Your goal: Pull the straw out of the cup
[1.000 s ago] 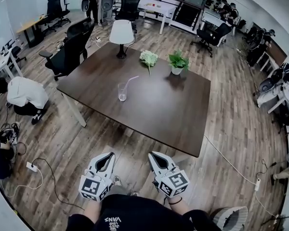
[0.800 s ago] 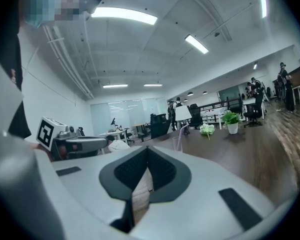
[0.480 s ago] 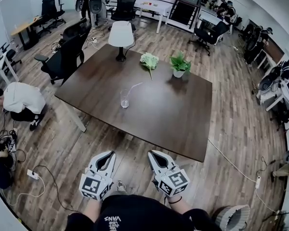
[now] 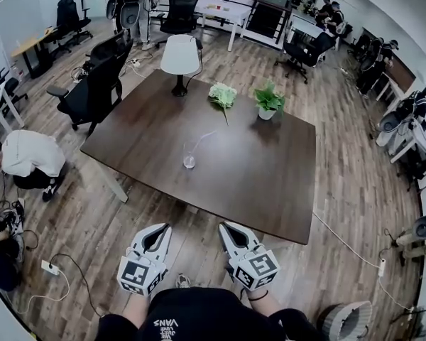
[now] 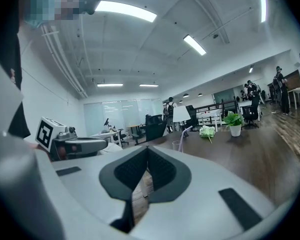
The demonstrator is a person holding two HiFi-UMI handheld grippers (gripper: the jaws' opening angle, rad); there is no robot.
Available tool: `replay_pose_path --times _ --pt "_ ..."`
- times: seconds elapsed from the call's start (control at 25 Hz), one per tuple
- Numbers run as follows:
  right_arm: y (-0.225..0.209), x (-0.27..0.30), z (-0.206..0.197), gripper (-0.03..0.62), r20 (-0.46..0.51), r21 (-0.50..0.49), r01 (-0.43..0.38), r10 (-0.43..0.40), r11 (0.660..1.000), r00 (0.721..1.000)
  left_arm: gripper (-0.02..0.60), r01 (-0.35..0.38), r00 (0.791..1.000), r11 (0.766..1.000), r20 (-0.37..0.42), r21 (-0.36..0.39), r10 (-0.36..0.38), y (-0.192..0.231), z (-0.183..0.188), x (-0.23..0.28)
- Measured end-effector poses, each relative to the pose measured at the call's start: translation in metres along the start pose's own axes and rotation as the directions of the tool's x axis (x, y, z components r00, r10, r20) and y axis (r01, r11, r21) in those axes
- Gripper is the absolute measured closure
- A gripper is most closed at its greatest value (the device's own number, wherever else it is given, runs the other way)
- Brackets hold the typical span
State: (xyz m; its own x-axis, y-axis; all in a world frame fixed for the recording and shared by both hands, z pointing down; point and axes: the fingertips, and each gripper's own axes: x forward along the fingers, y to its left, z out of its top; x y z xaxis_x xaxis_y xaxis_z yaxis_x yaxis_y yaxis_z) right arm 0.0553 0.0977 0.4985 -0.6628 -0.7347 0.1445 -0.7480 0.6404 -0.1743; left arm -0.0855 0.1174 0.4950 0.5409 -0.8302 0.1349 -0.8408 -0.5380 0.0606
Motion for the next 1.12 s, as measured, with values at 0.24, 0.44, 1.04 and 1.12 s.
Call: replay_pose_path --times 0.24,0.44,1.04,1.12 --pt "-0.003 0.011 -0.002 0.576 -0.01 0.002 0.018 -0.018 1.0 1.0 0.563 0.013 1.0 1.0 -0.007 -0.018 -0.013 0.013 -0.004 0.008" --pt "-0.013 0.028 0.001 0.576 -0.013 0.006 0.023 -0.023 1.0 1.0 0.563 0.009 1.0 1.0 -0.006 -0.022 -0.009 0.027 -0.006 0.021" --pt "-0.069 0.085 0.022 0.576 -0.027 -0.021 -0.045 0.044 0.999 0.999 0.563 -0.015 1.0 1.0 -0.012 -0.028 0.015 0.053 0.01 0.096" --pt "-0.075 0.093 0.023 0.576 -0.027 -0.021 -0.053 0.052 0.998 0.998 0.563 -0.02 1.0 0.999 -0.015 -0.028 0.019 0.058 0.01 0.104"
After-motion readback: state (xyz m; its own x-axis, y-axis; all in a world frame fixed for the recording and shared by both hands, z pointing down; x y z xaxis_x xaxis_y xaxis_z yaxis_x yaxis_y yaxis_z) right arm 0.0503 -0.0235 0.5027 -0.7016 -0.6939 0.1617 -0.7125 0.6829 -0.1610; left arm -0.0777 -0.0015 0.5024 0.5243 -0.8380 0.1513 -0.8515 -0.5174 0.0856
